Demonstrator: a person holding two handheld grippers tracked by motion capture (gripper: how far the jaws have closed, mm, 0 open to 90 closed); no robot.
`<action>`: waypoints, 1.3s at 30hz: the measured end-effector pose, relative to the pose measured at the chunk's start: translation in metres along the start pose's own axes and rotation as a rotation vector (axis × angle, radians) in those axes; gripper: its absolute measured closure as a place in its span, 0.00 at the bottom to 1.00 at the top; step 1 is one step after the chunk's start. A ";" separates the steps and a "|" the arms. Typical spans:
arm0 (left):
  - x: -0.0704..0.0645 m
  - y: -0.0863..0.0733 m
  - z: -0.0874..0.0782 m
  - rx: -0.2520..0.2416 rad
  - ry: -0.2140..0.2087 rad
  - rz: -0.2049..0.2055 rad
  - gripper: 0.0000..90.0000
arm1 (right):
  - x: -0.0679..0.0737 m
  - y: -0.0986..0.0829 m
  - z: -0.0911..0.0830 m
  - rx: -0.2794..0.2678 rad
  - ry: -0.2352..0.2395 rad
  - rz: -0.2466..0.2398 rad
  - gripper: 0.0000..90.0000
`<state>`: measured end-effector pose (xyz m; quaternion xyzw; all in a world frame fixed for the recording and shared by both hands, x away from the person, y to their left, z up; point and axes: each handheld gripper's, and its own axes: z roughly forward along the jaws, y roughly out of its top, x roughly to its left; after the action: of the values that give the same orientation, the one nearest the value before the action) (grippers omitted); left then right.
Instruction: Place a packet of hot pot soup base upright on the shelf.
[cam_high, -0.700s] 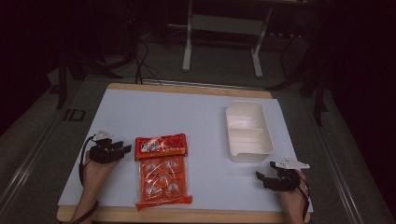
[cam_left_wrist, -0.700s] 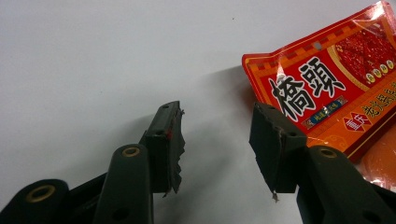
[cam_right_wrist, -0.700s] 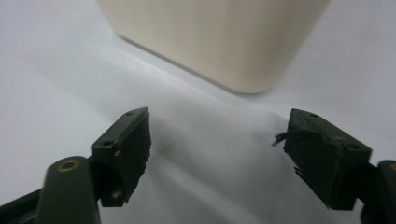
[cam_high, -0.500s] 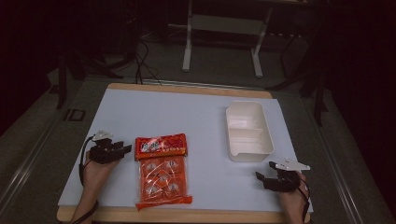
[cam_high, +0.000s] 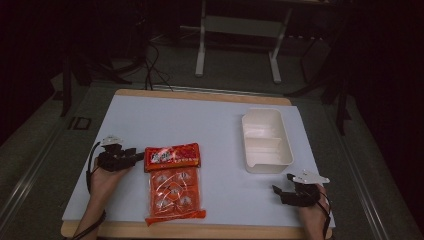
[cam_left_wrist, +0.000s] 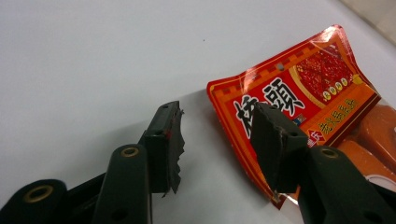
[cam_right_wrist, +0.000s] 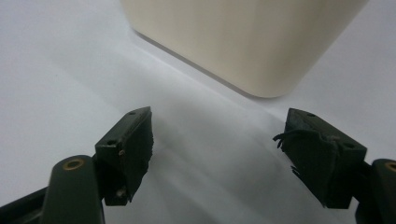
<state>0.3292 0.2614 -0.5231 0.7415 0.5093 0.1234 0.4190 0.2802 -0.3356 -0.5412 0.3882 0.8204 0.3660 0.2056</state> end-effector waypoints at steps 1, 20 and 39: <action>-0.001 0.001 0.001 0.006 -0.001 0.003 0.58 | 0.000 0.000 0.000 0.000 -0.001 -0.004 0.27; 0.005 0.015 0.031 0.080 -0.047 -0.032 0.45 | 0.003 0.000 0.001 0.013 -0.006 -0.025 0.27; -0.005 0.017 0.045 0.150 -0.149 0.017 0.59 | 0.003 0.001 0.002 0.021 0.008 -0.034 0.27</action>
<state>0.3651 0.2329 -0.5370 0.7823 0.4780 0.0328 0.3980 0.2801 -0.3321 -0.5422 0.3749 0.8315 0.3554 0.2044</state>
